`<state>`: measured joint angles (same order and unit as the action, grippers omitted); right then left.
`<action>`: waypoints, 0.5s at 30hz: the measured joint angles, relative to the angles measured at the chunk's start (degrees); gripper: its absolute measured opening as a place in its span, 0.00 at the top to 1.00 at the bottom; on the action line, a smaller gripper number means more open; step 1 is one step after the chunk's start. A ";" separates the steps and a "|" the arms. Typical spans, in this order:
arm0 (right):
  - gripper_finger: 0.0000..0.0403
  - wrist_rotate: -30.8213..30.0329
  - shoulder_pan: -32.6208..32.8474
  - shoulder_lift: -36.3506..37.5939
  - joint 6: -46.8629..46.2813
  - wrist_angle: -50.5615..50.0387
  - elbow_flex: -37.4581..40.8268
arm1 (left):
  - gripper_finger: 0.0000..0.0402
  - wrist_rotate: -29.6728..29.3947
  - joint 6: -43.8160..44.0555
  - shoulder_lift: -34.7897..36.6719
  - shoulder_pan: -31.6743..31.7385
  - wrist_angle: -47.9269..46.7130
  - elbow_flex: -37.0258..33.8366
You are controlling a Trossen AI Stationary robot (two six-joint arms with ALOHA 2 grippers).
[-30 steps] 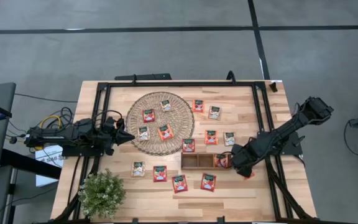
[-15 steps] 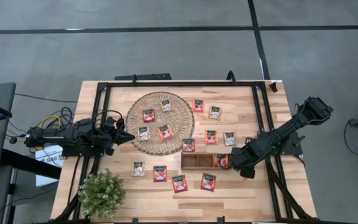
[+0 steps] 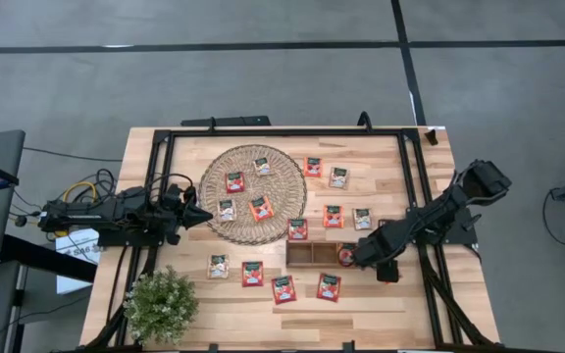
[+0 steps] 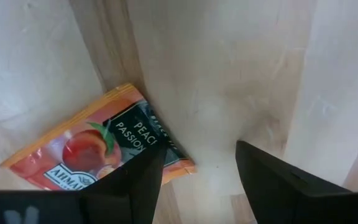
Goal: Pick & Place Tea
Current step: Put the orange tea bag into the right section of the wooden organizer
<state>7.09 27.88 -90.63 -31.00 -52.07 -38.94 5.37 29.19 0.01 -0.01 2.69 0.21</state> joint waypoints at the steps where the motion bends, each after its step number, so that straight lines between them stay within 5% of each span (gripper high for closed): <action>1: 0.51 -0.12 0.02 0.02 -0.04 0.04 0.00 | 1.00 0.00 0.00 0.00 0.00 -0.01 0.00; 15: 0.64 -0.74 0.63 1.46 -8.85 -1.06 0.59 | 1.00 0.01 0.00 0.00 0.00 -0.19 0.00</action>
<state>6.35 28.51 -89.17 -39.86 -53.13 -38.35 5.37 29.19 0.01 -0.01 2.50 0.21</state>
